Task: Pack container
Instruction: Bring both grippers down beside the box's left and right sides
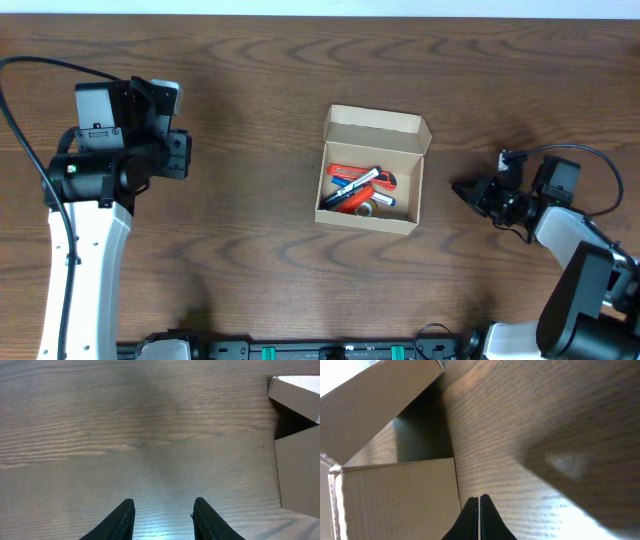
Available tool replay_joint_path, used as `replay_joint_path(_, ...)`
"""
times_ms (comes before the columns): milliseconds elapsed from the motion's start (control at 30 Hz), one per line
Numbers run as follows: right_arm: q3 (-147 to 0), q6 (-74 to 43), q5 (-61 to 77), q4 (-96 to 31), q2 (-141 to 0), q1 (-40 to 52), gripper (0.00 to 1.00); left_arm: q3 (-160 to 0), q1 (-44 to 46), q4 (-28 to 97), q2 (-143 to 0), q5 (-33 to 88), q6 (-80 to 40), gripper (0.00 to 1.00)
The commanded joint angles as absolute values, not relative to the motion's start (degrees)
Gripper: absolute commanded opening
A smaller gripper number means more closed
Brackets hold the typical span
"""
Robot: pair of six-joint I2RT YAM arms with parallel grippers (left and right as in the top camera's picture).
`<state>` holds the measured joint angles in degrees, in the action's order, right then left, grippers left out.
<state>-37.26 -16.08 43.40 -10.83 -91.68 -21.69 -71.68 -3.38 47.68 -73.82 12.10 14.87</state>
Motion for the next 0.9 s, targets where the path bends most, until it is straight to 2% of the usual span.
replay_joint_path(0,-37.0,-18.9,46.0,-8.1,-93.2,-19.5,0.01,-71.7,-3.7,47.7,-73.5,13.0,15.5,0.36)
replay_joint_path(100,-37.0,-21.0,47.4,-4.3,-93.5,-18.0,0.01,-71.7,-3.7,48.4,-73.5,13.0,16.3,0.32)
replay_joint_path(333,-37.0,-23.2,48.5,-0.7,-93.9,-16.3,0.01,-68.5,-3.7,48.8,-73.5,14.6,18.2,0.31)
replay_joint_path(600,-37.0,-23.2,48.5,-0.8,-93.9,-15.8,0.01,-55.8,-3.7,35.7,-73.5,25.2,18.3,0.31)
replay_joint_path(867,-37.0,-23.1,49.0,2.0,-97.9,-14.2,0.01,-52.5,-3.7,34.0,-74.8,31.6,18.9,0.31)
